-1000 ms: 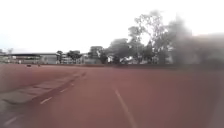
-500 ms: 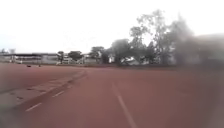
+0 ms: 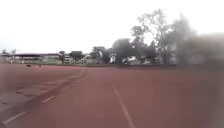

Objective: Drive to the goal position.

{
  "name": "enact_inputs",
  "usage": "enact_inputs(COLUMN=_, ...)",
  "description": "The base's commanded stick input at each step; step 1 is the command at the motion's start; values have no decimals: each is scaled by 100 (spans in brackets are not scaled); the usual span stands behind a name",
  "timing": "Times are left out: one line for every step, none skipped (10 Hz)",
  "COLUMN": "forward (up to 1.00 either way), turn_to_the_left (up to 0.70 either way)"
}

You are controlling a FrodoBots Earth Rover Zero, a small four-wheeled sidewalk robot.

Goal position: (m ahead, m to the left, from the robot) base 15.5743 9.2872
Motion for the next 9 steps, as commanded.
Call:
enact_inputs(forward=70, turn_to_the_left=0)
enact_inputs(forward=70, turn_to_the_left=0)
enact_inputs(forward=70, turn_to_the_left=0)
enact_inputs(forward=70, turn_to_the_left=0)
enact_inputs(forward=70, turn_to_the_left=0)
enact_inputs(forward=70, turn_to_the_left=0)
enact_inputs(forward=70, turn_to_the_left=0)
enact_inputs(forward=70, turn_to_the_left=0)
enact_inputs(forward=70, turn_to_the_left=0)
